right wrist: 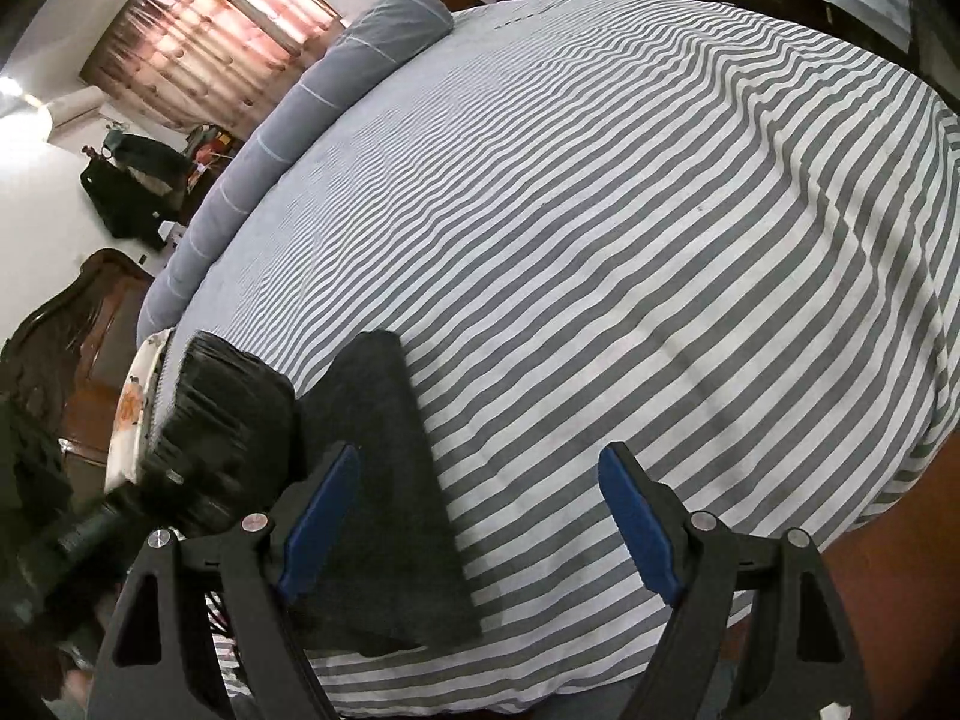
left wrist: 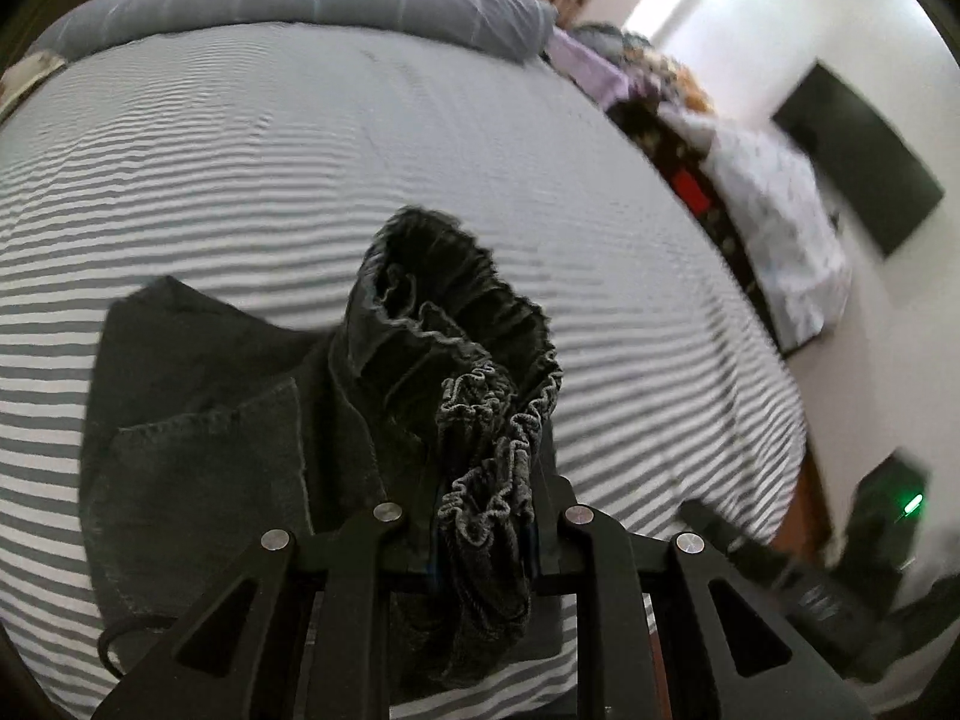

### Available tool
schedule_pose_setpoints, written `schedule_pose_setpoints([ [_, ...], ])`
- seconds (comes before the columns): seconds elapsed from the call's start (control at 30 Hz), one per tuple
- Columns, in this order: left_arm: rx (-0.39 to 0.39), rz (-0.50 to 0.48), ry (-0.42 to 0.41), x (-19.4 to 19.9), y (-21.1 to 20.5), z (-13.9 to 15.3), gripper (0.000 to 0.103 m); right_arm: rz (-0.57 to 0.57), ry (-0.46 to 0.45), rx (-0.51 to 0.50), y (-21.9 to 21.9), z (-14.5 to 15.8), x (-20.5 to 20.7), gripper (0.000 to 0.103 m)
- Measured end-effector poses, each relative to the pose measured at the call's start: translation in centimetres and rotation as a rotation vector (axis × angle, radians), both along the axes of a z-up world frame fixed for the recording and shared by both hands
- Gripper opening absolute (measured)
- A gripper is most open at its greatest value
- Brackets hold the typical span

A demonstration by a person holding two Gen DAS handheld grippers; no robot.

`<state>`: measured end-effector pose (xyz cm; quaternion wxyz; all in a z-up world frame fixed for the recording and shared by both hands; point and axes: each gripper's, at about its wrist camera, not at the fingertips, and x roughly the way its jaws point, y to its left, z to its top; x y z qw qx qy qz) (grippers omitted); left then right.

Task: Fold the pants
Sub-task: 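Fold the waistband over the jeans with the left tool and release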

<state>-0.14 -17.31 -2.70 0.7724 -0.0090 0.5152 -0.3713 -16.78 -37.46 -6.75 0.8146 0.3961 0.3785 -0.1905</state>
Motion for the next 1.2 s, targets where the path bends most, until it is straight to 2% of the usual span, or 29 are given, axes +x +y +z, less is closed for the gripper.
schedule_pose_setpoints([
  [0.13,0.057,-0.039,-0.003,-1.0,-0.5,-2.2,0.021,-0.018,-0.006,0.023,-0.5,-0.3,-0.2,0.08],
  [0.23,0.087,-0.06,-0.017,-1.5,-0.9,-2.4,0.025,-0.018,-0.006,0.029,-0.7,-0.5,-0.2,0.08],
  [0.3,0.083,-0.062,-0.004,-1.6,-0.9,-2.1,0.033,-0.014,-0.008,0.027,-0.6,-0.4,-0.2,0.08],
  [0.5,0.041,-0.032,0.068,-1.0,1.6,-0.9,0.046,0.009,-0.016,0.003,-0.3,0.2,-0.1,0.08],
  [0.63,0.015,-0.016,0.064,-1.5,4.2,0.1,0.051,0.041,-0.025,-0.022,0.6,0.9,0.2,0.08],
  [0.7,0.015,0.005,0.038,-1.6,6.1,0.6,0.052,0.062,-0.035,-0.03,1.2,1.4,0.6,0.08],
  [0.9,0.104,0.115,-0.021,-1.1,10.7,-0.6,0.053,0.163,-0.056,-0.078,3.7,2.6,1.5,0.079],
  [1.1,0.268,0.184,-0.112,-1.0,13.5,-2.9,0.053,0.282,-0.015,-0.135,6.9,1.8,3.0,0.067],
  [1.2,0.307,0.185,-0.125,-1.0,14.0,-3.8,0.053,0.333,0.031,-0.181,7.8,1.0,4.7,0.061],
])
